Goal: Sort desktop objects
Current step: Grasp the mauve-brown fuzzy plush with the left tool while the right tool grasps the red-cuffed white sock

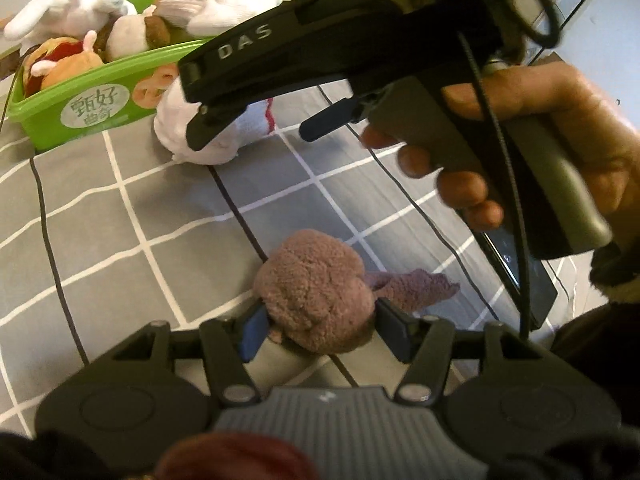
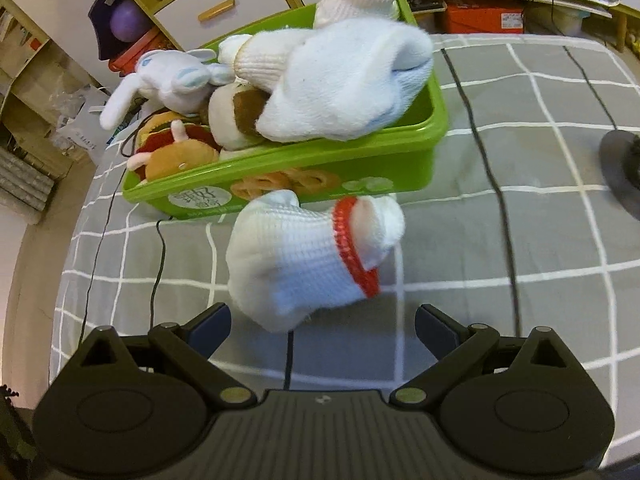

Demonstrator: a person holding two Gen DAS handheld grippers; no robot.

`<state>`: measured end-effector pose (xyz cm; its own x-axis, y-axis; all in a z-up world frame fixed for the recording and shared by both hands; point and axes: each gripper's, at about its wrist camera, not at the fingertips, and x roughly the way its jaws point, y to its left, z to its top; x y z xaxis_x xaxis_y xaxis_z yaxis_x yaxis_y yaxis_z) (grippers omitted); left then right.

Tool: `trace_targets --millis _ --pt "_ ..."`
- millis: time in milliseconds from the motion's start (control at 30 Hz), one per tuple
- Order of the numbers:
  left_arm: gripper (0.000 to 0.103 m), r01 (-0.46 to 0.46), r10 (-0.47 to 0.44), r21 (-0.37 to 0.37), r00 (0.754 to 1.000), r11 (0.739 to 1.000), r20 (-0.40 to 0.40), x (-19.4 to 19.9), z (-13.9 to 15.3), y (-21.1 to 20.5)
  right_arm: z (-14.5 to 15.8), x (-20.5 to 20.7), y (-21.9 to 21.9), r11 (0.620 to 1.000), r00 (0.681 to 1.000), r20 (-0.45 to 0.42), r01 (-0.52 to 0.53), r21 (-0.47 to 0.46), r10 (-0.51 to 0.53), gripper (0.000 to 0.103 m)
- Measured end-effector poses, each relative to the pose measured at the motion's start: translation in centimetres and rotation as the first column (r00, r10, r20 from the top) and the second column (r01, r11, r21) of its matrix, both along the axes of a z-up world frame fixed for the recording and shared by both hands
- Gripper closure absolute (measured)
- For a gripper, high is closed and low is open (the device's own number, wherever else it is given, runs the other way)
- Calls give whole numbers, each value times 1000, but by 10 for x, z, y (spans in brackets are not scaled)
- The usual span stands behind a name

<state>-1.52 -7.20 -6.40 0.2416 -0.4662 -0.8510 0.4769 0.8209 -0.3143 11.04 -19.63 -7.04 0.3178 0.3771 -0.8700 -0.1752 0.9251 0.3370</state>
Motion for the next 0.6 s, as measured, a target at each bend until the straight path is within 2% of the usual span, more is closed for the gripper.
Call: trace_targets --millis 300,600 --pt "46 2 -2 -6 1000 1000 0 5 0 3 -6 9 10 1000 1000 16 -5 5 5 4" --pt "46 -13 13 4 1000 1000 12 6 3 6 3 9 13 1000 998 58 5 4 -6 25"
